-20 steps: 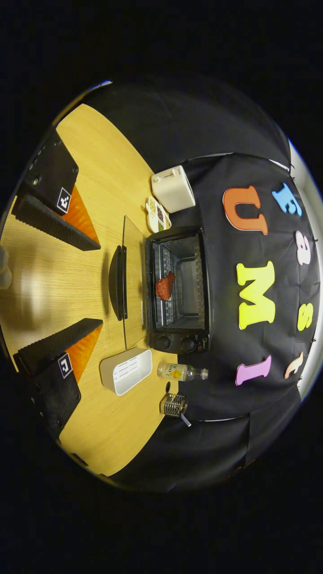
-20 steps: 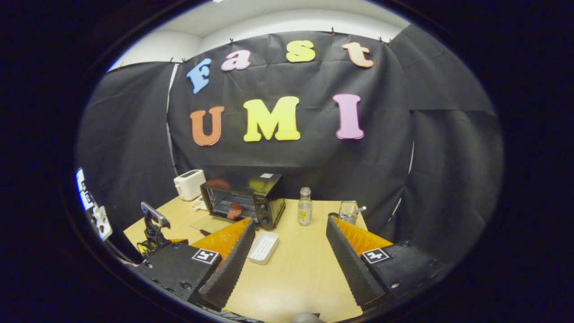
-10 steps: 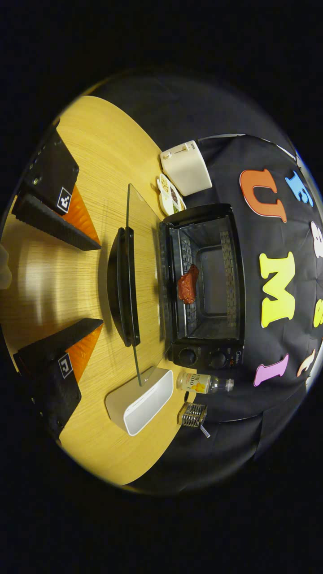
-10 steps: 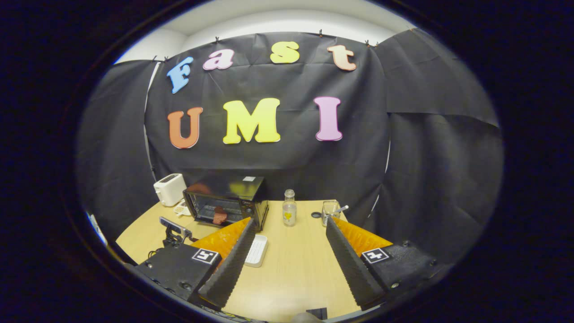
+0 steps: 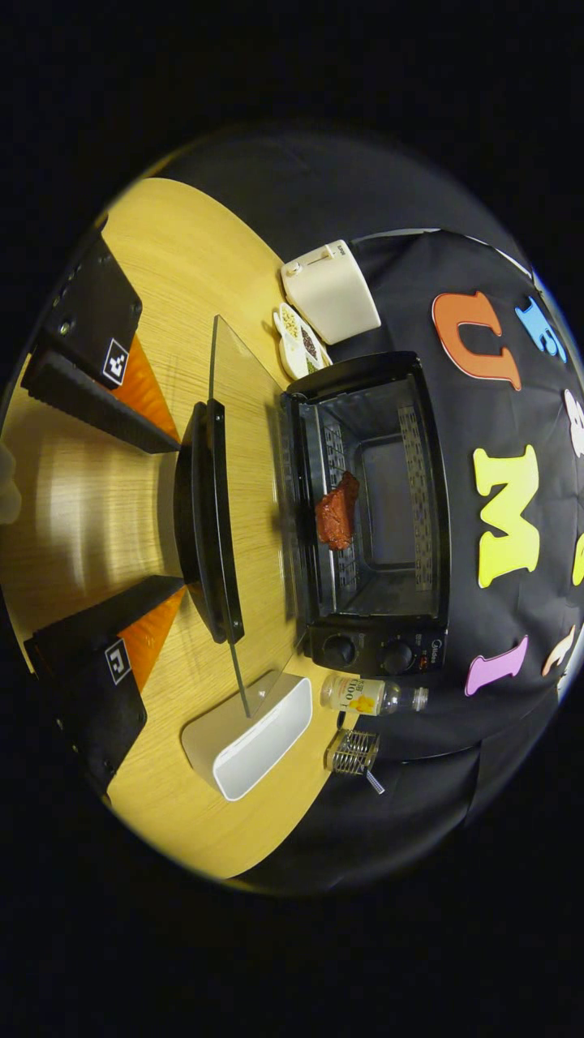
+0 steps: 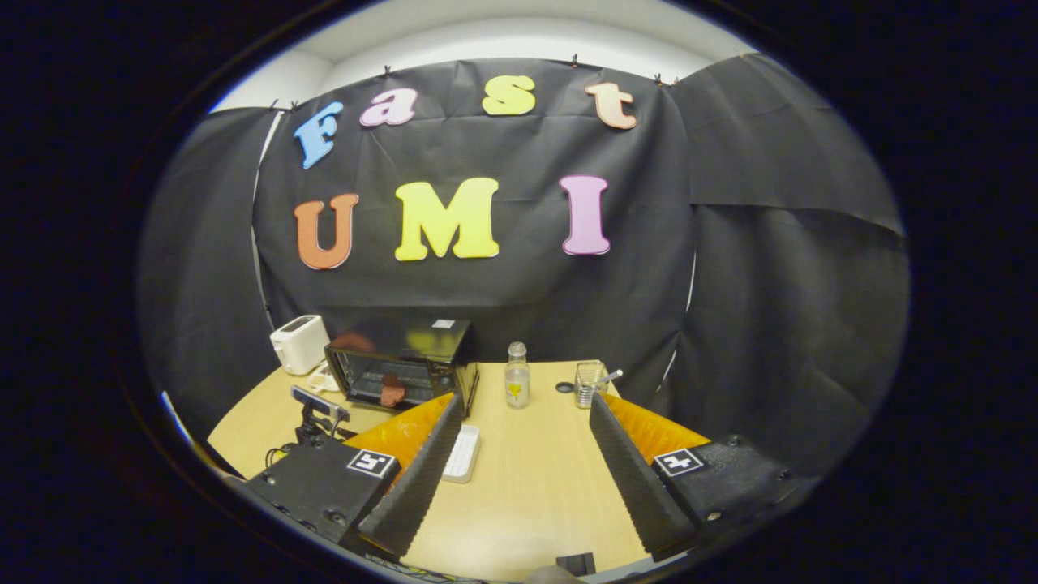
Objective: Open the electric oven with the left hand, put the food in, and close the electric oven.
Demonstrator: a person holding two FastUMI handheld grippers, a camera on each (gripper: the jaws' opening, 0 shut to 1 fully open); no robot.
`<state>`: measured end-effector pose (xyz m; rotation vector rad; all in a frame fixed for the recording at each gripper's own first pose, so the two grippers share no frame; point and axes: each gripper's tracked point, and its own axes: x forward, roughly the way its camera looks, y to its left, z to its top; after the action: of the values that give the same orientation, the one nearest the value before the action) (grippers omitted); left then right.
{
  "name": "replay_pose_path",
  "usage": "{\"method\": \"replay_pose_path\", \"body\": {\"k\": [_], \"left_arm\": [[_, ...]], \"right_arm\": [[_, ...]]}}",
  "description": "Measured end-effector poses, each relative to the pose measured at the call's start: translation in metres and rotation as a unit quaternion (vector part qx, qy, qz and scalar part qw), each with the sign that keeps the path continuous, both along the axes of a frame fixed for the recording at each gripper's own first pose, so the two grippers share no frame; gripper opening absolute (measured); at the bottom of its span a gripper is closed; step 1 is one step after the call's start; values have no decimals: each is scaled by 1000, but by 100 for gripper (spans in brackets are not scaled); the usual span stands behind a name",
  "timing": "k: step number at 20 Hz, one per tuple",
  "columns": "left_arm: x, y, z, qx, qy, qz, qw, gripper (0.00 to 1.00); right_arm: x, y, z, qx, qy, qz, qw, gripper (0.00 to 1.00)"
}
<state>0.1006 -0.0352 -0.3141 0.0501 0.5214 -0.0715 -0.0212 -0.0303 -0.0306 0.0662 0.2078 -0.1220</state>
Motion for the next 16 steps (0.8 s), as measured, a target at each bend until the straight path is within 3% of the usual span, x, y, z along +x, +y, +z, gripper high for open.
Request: {"method": "replay_pose_path", "body": {"k": [8,9,10,16], "left_arm": [[22,4,48,12,-38,-11,999,96],[26,4,54,16,-41,-13,999,96],[32,5,61,19,-45,-14,999,96],[71,2,107,17,-83,-19,996,98]], "right_arm": [[1,-3,-9,24,-9,-8,1000,100],[0,-5,-11,30,-10,-12,999,96],[0,-7,-12,36,-11,-15,999,100],[-5,-18,-17,44,-6,-30,999,100]]}}
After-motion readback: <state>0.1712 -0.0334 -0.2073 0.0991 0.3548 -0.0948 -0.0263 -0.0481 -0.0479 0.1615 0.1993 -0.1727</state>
